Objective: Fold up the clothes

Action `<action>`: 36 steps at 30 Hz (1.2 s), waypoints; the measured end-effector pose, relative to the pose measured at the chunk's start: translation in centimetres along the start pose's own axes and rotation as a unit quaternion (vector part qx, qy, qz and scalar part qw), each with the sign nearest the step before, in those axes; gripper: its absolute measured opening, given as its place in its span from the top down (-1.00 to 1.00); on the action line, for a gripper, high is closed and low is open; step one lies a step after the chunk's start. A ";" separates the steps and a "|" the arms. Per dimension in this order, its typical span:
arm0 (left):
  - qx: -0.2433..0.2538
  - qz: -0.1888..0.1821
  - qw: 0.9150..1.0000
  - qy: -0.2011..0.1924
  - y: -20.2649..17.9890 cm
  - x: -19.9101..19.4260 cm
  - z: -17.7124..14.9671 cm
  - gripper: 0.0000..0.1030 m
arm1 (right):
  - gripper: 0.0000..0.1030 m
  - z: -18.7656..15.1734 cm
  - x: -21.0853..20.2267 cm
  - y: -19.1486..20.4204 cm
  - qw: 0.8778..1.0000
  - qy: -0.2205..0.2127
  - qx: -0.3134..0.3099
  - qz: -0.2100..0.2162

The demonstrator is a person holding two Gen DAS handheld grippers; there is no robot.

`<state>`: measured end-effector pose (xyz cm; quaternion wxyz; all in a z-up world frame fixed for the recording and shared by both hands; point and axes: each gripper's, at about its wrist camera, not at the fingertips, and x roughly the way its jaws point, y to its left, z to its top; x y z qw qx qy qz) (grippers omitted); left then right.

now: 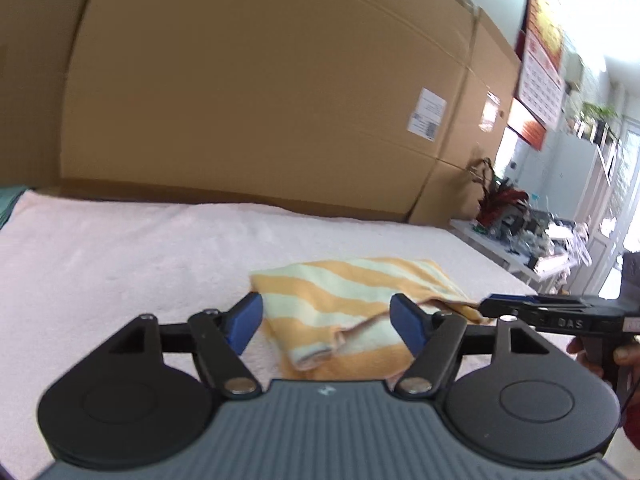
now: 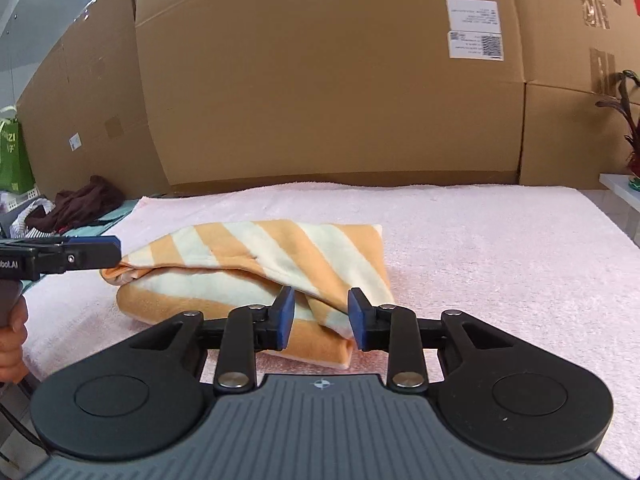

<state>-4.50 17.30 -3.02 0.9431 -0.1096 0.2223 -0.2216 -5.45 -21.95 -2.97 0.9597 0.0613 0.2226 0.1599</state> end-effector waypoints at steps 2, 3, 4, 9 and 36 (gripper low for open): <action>-0.029 0.018 0.999 0.019 1.3 0.2 0.2 -0.40 | 0.27 0.5 -0.5 -1.6 1.000 0.001 0.025 -0.003; -0.038 0.021 0.999 0.028 1.7 0.5 0.2 -0.40 | 0.27 0.7 -0.6 -2.6 0.999 0.007 0.041 -0.001; -0.045 0.020 0.998 0.034 1.9 0.7 0.2 -0.40 | 0.27 0.8 -0.7 -3.6 0.998 0.012 0.060 0.001; -0.075 0.002 0.997 0.029 2.0 1.5 1.0 -0.69 | 0.24 2.0 -0.3 -6.9 0.988 0.024 0.153 0.017; -0.071 -0.019 0.992 0.106 0.5 7.7 -0.3 -0.54 | 0.12 1.3 6.8 -5.0 0.976 0.108 0.168 0.084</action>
